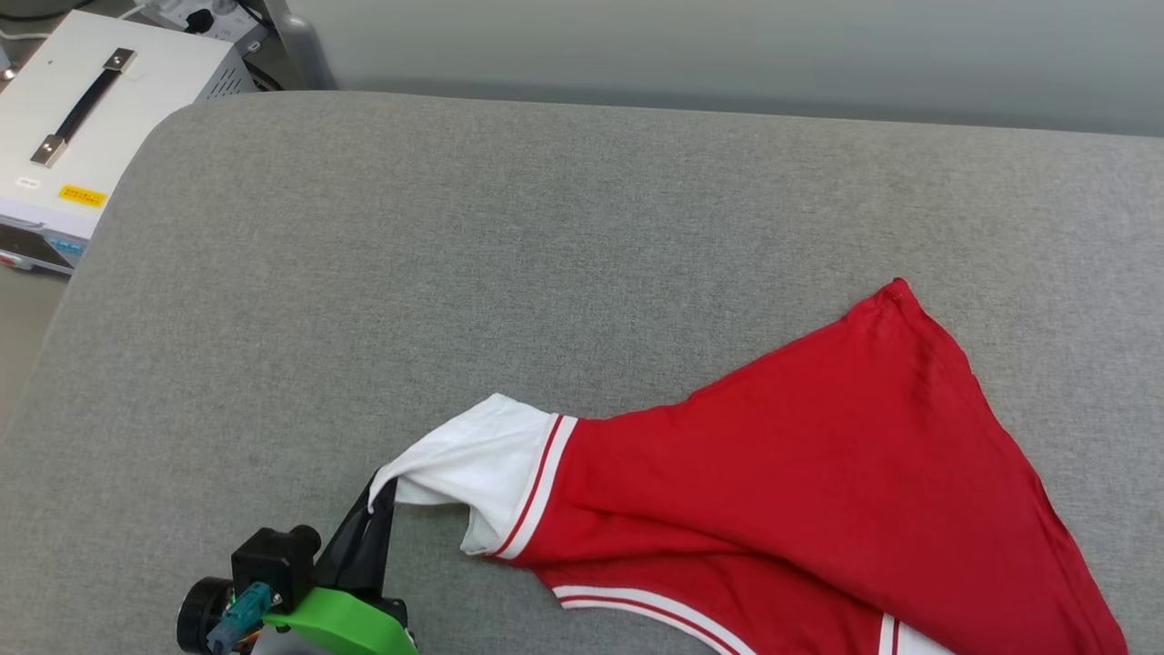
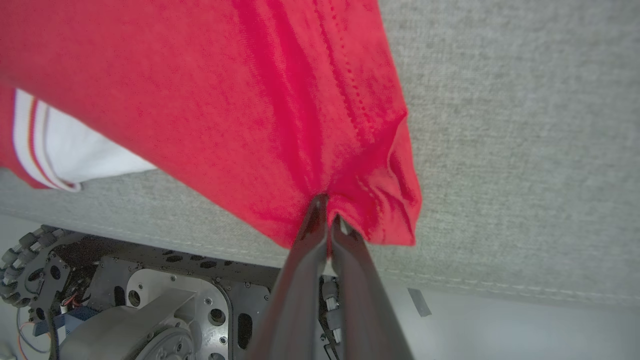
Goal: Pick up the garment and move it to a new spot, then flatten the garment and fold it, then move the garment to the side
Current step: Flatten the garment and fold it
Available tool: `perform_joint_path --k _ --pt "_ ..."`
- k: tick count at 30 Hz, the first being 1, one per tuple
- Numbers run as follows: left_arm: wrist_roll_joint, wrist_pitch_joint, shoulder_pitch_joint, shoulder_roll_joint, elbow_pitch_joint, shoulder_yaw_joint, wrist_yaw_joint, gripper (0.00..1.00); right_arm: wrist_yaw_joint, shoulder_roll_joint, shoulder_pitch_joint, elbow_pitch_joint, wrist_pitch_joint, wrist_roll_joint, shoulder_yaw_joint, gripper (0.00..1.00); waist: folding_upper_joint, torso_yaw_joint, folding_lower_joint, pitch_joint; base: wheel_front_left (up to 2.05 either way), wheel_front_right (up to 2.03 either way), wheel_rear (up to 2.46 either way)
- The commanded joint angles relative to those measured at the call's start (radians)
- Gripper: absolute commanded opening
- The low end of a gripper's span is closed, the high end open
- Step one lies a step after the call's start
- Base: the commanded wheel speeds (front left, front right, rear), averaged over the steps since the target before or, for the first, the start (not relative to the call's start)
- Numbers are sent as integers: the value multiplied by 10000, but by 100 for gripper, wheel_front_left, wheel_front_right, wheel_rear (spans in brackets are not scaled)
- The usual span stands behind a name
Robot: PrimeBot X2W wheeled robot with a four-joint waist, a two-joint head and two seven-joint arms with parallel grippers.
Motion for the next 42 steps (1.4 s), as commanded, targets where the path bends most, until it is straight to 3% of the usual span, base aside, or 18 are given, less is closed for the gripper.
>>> perform_joint_path --k 1,2,3,9,13,17,21,24,30,34,42 --pt "71 -57 88 39 0 48 28 0 -7 86 -110 71 -229 -143 -52 0 -1 -38 1 -5 0 0 0" --pt "80 -57 89 44 -4 60 33 0 -7 98 -231 19 -436 -207 -157 39 -1 -55 1 -11 0 0 0" --pt "97 -57 86 47 -16 73 45 0 -7 99 -396 -57 -687 -298 -319 100 -1 -72 1 -17 0 0 0" --pt "212 -57 -11 8 -132 -5 53 0 -7 -124 -1532 -996 -1773 -861 -1018 100 -1 -18 1 84 0 0 0" --pt "286 -57 -229 -68 -256 -131 41 0 -7 -471 -2665 -1808 -1924 -1045 -1238 100 -1 147 1 357 0 0 0" --pt "352 -57 -485 -162 -386 -232 27 0 -7 -1254 -4062 -2309 -1380 -1137 -678 100 -1 336 1 741 0 0 0" --pt "510 -57 -844 -219 -514 -438 5 0 -7 -2183 -5587 -2444 -284 -950 655 100 -1 620 1 1206 0 0 0" --pt "588 -57 -1132 -322 -637 -591 -12 0 -7 -2867 -6762 -2078 755 -554 1863 100 -1 866 1 1546 0 0 0" --pt "701 -57 -1625 -588 -874 -840 -38 0 -7 -3651 -8807 -938 2676 237 3794 100 -1 1361 1 2169 0 0 0" --pt "717 -57 -1857 -763 -1000 -906 -51 0 -7 -3733 -9886 -6 3471 368 4634 100 -1 1624 1 2558 0 0 0" --pt "730 -57 -2269 -1020 -1080 -969 -72 0 -7 -3387 -10970 1715 3635 251 5811 100 -1 1981 1 3163 0 0 0"
